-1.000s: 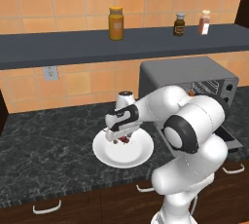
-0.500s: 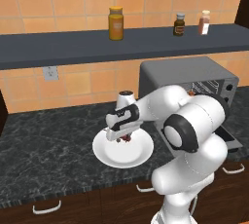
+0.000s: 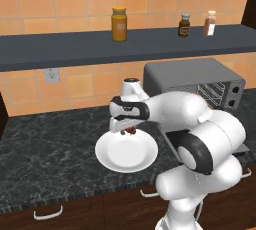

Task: Pick up the kebab skewer and baguette bread, and place them inside the toaster oven. Close the toaster oven door and start by setting the timer.

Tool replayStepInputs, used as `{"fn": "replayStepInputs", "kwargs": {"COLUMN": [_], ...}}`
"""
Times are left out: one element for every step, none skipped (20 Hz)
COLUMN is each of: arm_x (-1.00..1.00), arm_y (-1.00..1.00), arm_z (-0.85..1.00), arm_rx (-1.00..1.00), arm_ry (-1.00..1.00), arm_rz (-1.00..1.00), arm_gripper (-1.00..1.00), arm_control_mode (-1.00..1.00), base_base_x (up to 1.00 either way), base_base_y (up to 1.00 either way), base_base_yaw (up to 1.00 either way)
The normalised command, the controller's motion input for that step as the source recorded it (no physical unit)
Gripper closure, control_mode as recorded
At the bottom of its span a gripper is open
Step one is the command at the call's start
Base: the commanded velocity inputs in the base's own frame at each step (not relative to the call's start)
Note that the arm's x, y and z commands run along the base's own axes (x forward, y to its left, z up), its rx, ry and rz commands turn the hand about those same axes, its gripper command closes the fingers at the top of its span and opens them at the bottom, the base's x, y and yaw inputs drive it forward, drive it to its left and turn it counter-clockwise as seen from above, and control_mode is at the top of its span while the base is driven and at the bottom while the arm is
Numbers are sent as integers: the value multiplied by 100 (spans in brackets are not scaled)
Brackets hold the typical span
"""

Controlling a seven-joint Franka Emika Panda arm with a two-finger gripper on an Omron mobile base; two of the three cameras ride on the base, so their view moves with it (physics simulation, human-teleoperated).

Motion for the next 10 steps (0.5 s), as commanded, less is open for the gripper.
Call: {"fn": "replayStepInputs", "kwargs": {"arm_x": [-26,-34,-26,-15,0,0,-2,-4,-9,-16], "arm_y": [-18,-29,-33,-36,-44,-46,-47,-54,-63,-71], "arm_z": [59,56,59,59,52,44,36,41,32,14], "arm_rx": [0,0,0,0,0,0,0,0,0,0], "arm_ry": [1,0,0,1,1,3,2,0,2,2], "arm_rz": [-7,-7,-8,-7,-8,-7,-7,-7,-5,-4], "arm_gripper": [100,100,100,100,100,100,100,100,100,100], "arm_control_mode": [-100,-100,-100,-100,-100,-100,-100,-100,-100,-100], "base_base_x": [0,0,0,0,0,0,0,0,0,0], "base_base_y": [0,0,0,0,0,0,0,0,0,0], "base_base_yaw": [0,0,0,0,0,0,0,0,0,0]}}
